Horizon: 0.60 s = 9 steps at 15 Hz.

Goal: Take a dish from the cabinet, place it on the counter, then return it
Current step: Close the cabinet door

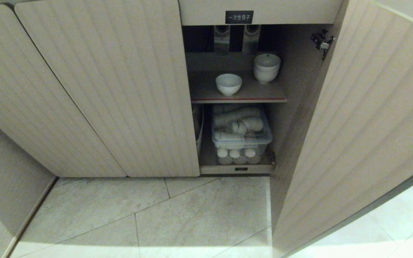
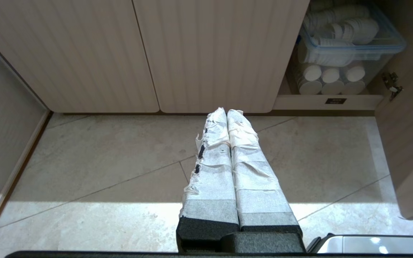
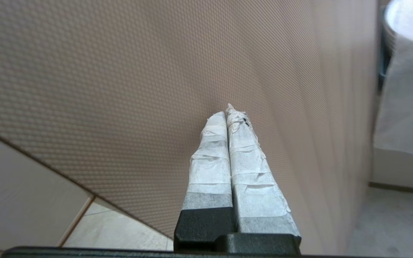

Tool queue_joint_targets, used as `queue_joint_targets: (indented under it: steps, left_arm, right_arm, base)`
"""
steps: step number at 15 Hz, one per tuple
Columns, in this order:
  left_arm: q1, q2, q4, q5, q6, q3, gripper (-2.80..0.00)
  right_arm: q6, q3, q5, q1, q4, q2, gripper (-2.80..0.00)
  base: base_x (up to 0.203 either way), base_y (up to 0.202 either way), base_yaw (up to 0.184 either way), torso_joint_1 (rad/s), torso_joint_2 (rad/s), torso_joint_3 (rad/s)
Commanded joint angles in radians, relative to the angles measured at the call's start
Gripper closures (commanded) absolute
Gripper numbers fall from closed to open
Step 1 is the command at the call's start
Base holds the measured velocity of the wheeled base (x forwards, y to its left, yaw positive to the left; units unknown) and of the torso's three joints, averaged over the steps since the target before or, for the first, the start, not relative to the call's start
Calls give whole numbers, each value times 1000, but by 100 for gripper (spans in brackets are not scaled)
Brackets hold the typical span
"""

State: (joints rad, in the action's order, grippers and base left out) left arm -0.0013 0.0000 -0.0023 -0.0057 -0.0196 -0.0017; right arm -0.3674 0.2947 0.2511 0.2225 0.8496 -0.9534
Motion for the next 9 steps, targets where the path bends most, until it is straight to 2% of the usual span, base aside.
queue_joint_targets:
  steps: [1, 9]
  left_arm:
    - [0, 0, -1, 0, 0, 0, 0]
    - [0, 0, -1, 1, 0, 0, 0]
  right_arm:
    - [-4, 4, 2, 27, 44, -60, 0]
    - [-40, 11, 2, 96, 260, -241, 0]
  base:
    - [0, 0, 0, 0, 0, 0]
    - [0, 0, 0, 0, 0, 0]
